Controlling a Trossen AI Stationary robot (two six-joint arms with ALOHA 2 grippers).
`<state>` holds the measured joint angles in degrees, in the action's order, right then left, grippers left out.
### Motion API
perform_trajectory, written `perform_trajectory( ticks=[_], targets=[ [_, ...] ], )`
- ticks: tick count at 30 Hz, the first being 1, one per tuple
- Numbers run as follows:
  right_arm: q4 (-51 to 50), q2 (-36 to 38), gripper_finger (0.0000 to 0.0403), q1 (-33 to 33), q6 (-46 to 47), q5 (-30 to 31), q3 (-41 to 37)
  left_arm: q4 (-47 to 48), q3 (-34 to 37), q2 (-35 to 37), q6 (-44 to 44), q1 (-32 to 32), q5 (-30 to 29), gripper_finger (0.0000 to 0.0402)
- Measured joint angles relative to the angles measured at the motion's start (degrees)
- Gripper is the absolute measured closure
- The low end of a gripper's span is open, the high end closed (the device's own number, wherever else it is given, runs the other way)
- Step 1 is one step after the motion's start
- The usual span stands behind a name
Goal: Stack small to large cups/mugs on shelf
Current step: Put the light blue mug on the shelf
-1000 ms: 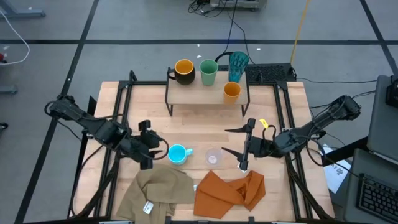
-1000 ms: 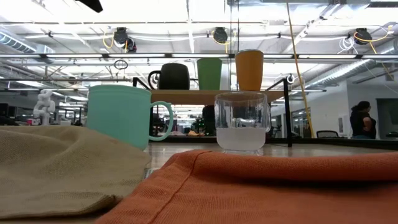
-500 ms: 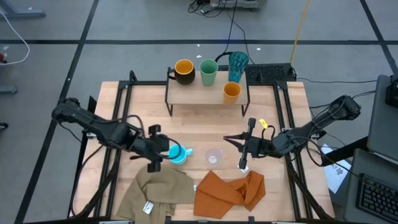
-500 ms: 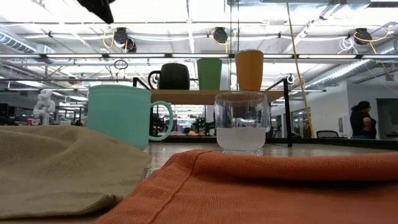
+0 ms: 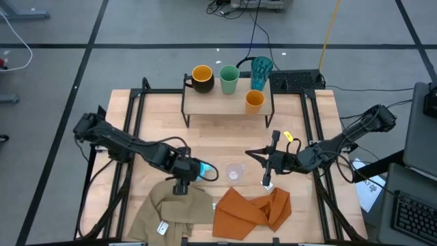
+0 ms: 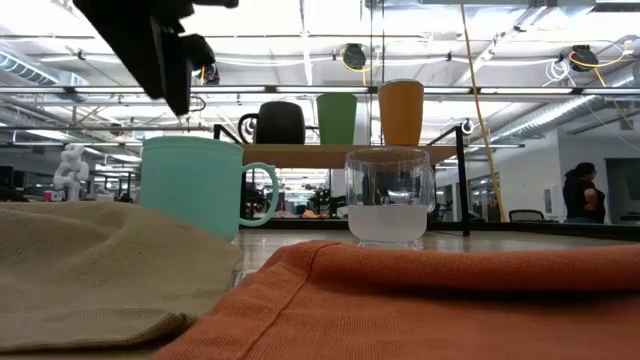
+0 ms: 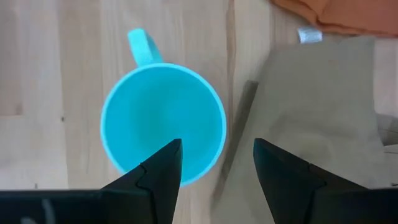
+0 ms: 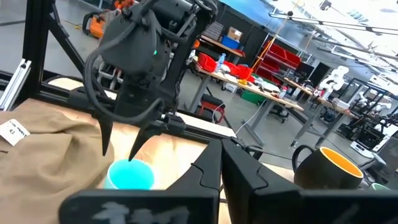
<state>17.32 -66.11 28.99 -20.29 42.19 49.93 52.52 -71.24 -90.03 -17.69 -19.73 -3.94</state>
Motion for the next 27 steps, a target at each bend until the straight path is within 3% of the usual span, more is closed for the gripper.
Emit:
perform_trajectory(
  ticks=[16,27],
  targets=[
    [-1.9,0.0,0.0403,0.0,0.1,0.0,0.0,-1.8,0.0,-4.1,3.0,2.8,5.5,0.0202],
    [-2.8,0.0,0.0403,0.0,1.4,-0.1,0.0,-4.6,1.5,-4.5,3.7,2.9,5.6,0.0202]
  ],
)
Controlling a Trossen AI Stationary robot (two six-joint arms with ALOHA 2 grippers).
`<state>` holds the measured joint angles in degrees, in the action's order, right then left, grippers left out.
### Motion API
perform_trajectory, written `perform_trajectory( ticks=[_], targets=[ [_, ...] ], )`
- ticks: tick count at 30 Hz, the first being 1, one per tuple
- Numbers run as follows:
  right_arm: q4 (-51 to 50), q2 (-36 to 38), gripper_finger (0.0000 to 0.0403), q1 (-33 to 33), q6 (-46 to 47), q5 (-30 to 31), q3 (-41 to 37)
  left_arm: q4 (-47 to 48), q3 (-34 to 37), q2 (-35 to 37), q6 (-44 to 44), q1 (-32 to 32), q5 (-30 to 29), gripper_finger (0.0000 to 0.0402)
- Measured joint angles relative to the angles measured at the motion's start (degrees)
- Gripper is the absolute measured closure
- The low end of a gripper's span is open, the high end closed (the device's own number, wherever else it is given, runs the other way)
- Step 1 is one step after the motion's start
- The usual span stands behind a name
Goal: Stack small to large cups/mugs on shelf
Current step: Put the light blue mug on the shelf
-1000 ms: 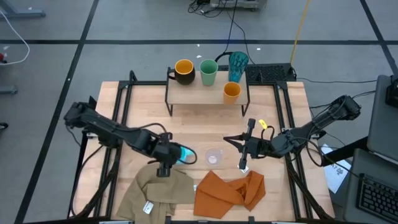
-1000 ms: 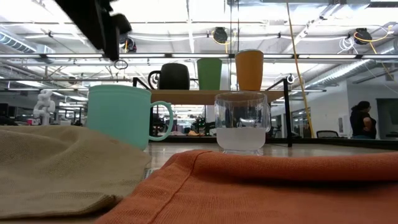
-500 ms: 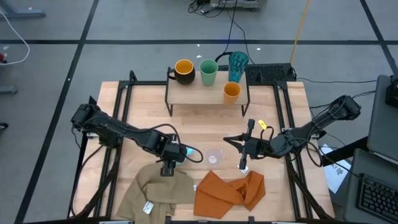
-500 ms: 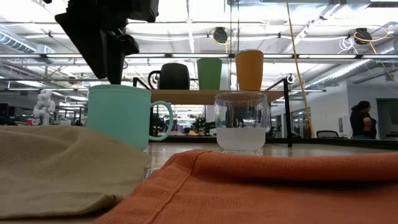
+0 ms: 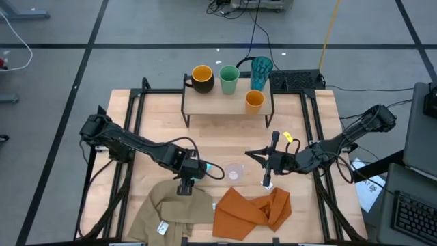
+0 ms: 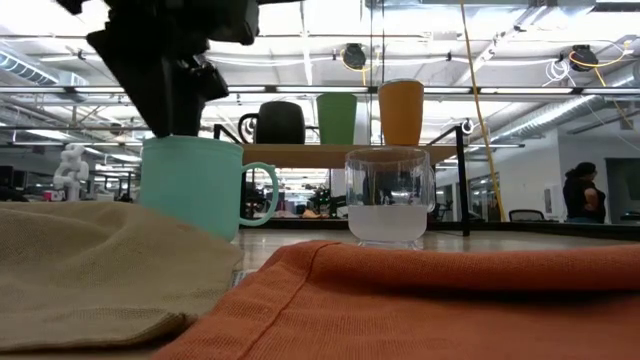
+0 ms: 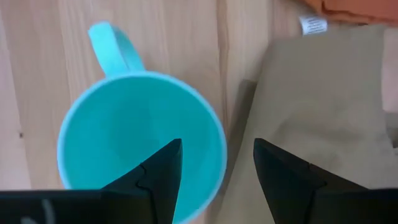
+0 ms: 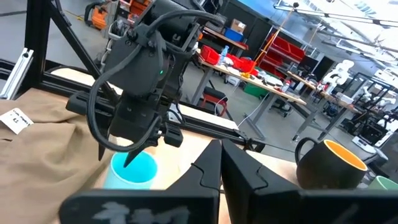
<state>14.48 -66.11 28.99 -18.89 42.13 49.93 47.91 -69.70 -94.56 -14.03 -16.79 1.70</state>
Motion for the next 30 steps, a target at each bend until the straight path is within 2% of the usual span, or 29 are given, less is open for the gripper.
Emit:
perform_trajectory(
  ticks=[9,30],
  targets=[
    [-0.6,0.0,0.0403,0.0,0.2,0.0,0.0,-4.8,3.9,0.0,-0.8,1.0,1.3,0.0202],
    [-0.7,0.0,0.0403,0.0,0.2,-0.2,0.0,-6.2,4.0,0.0,-0.4,1.4,2.9,0.0202]
  ],
)
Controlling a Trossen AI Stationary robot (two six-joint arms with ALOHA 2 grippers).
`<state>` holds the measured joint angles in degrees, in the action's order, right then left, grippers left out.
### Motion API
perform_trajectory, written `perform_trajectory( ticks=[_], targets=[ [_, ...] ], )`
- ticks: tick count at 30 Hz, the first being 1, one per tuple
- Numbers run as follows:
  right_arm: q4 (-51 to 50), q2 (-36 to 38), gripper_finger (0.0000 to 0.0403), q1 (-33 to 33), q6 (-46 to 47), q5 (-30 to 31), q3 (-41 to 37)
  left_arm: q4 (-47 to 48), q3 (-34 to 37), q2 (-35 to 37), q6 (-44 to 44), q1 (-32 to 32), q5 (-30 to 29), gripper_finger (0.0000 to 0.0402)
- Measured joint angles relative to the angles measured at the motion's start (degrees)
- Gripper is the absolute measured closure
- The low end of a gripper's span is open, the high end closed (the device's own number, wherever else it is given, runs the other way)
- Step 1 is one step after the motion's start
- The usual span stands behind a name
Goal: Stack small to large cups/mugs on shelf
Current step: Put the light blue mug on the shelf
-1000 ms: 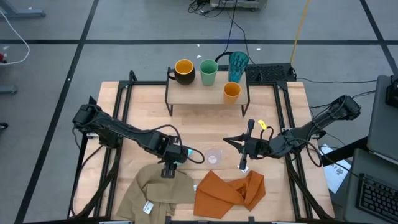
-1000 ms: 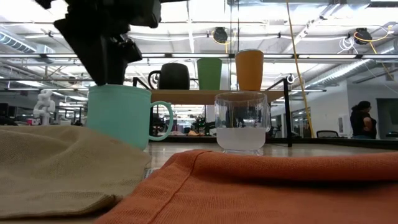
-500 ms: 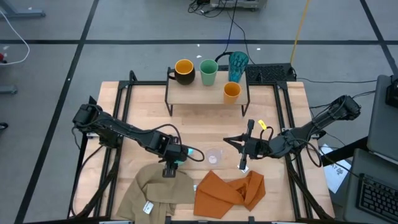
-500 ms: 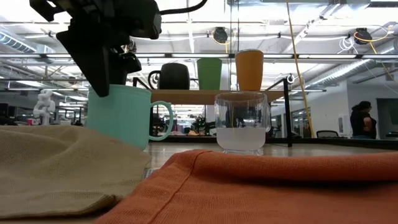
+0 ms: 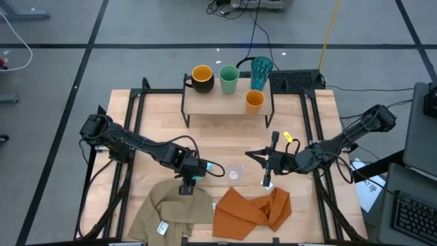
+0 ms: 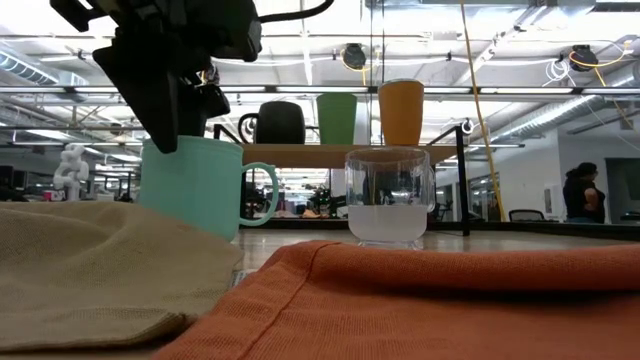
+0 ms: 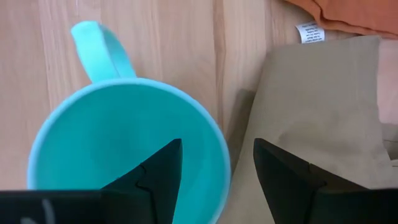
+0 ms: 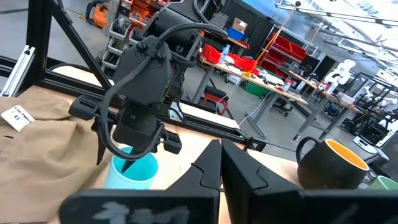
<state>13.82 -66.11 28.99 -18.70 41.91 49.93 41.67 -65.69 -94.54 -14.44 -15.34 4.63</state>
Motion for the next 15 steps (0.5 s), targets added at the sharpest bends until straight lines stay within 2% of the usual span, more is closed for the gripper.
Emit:
perform_trajectory(
  ticks=[10,15],
  targets=[
    [0.0,0.0,0.0403,0.0,0.0,0.0,0.0,0.0,0.0,0.0,0.8,0.9,0.4,0.0205],
    [0.0,0.0,0.0403,0.0,0.0,0.0,0.0,0.0,0.0,0.0,1.1,0.9,0.9,0.0247]
  ],
)
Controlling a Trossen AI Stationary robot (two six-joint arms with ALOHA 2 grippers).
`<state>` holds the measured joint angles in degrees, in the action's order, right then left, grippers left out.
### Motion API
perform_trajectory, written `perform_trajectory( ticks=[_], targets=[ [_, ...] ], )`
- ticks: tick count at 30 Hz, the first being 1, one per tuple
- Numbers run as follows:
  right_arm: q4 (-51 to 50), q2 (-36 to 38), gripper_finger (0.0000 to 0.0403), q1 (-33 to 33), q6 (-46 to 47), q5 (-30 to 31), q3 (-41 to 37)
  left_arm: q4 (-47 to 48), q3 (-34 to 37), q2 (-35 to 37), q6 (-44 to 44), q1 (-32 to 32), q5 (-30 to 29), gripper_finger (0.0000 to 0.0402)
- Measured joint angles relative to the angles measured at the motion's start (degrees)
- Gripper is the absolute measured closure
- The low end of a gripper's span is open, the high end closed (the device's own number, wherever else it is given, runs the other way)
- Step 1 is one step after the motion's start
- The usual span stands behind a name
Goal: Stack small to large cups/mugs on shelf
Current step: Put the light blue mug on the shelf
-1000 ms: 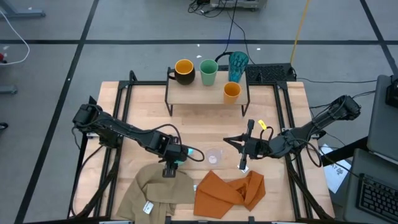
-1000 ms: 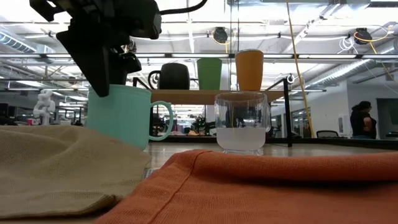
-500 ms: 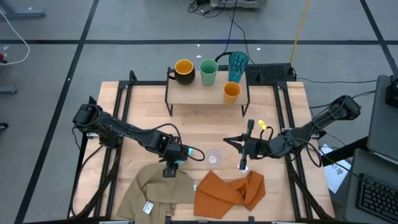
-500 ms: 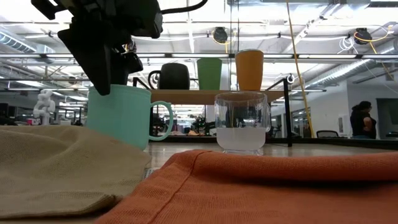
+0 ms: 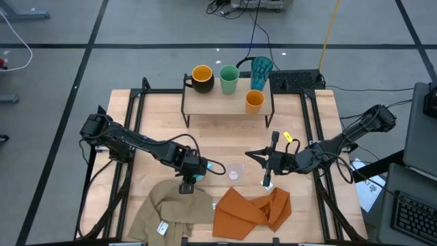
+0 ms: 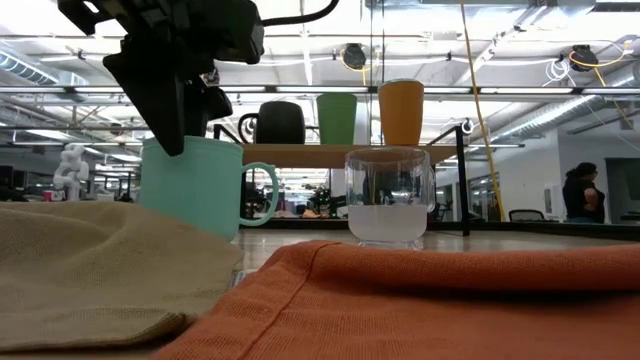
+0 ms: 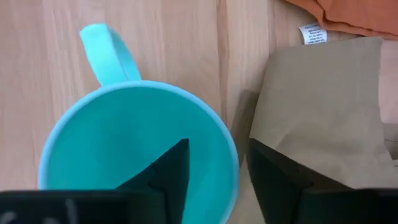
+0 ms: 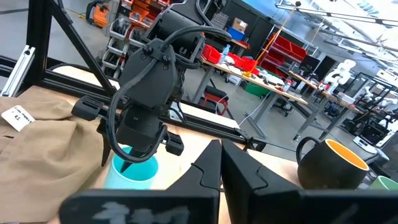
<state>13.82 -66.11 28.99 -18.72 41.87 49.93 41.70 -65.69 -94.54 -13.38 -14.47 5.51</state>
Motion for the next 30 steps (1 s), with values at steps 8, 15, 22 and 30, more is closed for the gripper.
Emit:
perform_trajectory(
  ticks=[8,15,22,30],
  targets=[
    [0.0,0.0,0.0403,0.0,0.0,0.0,0.0,0.0,0.0,0.0,1.7,0.1,1.1,0.0331],
    [0.0,0.0,0.0403,0.0,0.0,0.0,0.0,-0.2,-0.2,0.2,4.0,0.1,1.6,0.0392],
    [0.0,0.0,0.0403,0.0,-0.2,0.0,0.0,0.3,-0.2,0.2,4.7,0.6,3.5,0.0395],
    [0.0,0.0,0.0403,0.0,-0.7,0.0,0.0,2.7,-0.3,0.2,5.9,0.6,3.9,0.0397]
  ],
)
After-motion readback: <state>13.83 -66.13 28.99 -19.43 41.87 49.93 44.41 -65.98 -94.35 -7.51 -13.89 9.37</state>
